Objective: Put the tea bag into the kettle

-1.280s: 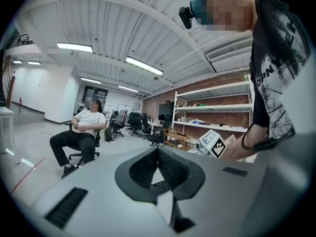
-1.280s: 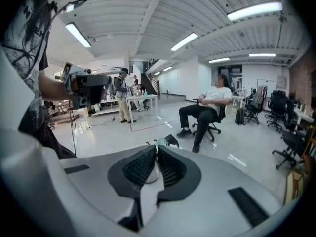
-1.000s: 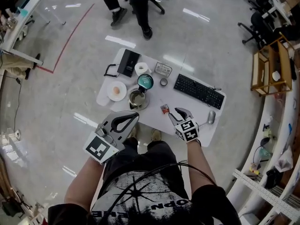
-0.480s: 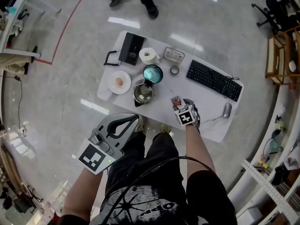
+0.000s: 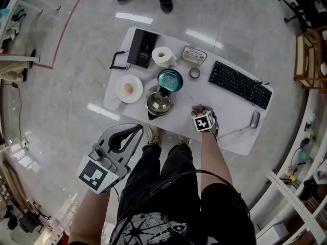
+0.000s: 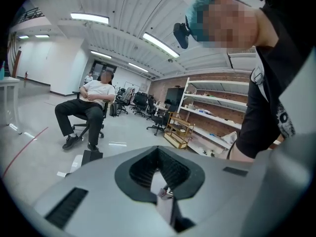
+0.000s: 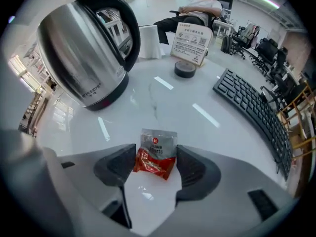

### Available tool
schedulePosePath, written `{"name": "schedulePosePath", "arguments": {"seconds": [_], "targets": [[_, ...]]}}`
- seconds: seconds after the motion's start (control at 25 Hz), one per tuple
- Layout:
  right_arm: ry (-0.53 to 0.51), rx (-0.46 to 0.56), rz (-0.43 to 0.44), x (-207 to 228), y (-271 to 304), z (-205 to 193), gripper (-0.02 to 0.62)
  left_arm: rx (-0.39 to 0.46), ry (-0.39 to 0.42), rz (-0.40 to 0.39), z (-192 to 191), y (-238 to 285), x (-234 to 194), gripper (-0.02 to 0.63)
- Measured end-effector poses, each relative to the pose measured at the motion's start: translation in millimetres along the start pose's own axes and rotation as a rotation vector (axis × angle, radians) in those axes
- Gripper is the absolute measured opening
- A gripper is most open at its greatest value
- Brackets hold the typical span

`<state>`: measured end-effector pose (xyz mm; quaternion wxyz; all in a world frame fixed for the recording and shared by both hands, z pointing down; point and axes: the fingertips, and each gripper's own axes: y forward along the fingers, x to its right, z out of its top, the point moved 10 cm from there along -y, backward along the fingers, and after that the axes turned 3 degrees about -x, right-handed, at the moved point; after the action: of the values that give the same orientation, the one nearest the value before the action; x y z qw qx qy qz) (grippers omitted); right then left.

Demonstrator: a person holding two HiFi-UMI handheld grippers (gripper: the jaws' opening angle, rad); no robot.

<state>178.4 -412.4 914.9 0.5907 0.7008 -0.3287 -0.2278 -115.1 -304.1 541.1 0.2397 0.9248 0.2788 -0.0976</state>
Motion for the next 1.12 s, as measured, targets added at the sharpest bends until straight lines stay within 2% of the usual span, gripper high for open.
{"name": "schedulePosePath", "arguments": {"seconds": [0.08, 0.16, 0.2, 0.28, 0.32, 0.48, 0.6, 0.76, 0.96, 1.12], "targets": [[-0.009, 0.014, -0.02, -3, 0, -1, 0.264, 0.001, -0.001, -0.001, -1, 3, -3, 0.006], [-0.03, 0.008, -0.014, -8, 1, 0, 0.234, -0.002, 0.006, -0.008, 0, 4, -4, 0.006], [-0.051, -0.002, -0.01, -12, 2, 0, 0.199, -0.004, 0.01, -0.01, 0, 4, -4, 0.006], [-0.1, -0.017, -0.011, -19, 0, 3, 0.088, -0.002, 0.015, -0.012, 3, 3, -4, 0.006], [-0.108, -0.013, -0.012, -22, -4, 5, 0.069, 0.002, 0.015, -0.011, 5, 2, -4, 0.006], [-0.072, 0.045, -0.017, -24, -33, 16, 0.06, 0.027, 0.026, -0.016, 17, -7, -2, 0.006], [-0.057, 0.11, -0.026, -25, -77, 20, 0.058, 0.045, 0.059, -0.038, 28, -21, 2, 0.006], [-0.133, 0.248, -0.067, -30, -154, 44, 0.058, 0.099, 0.078, -0.053, 50, -38, -4, 0.006], [-0.181, 0.428, -0.086, -73, -241, 70, 0.058, 0.19, 0.096, -0.096, 74, -64, -6, 0.006], [-0.225, 0.591, -0.058, -113, -300, 98, 0.058, 0.225, 0.143, -0.127, 80, -83, -17, 0.006]]}}
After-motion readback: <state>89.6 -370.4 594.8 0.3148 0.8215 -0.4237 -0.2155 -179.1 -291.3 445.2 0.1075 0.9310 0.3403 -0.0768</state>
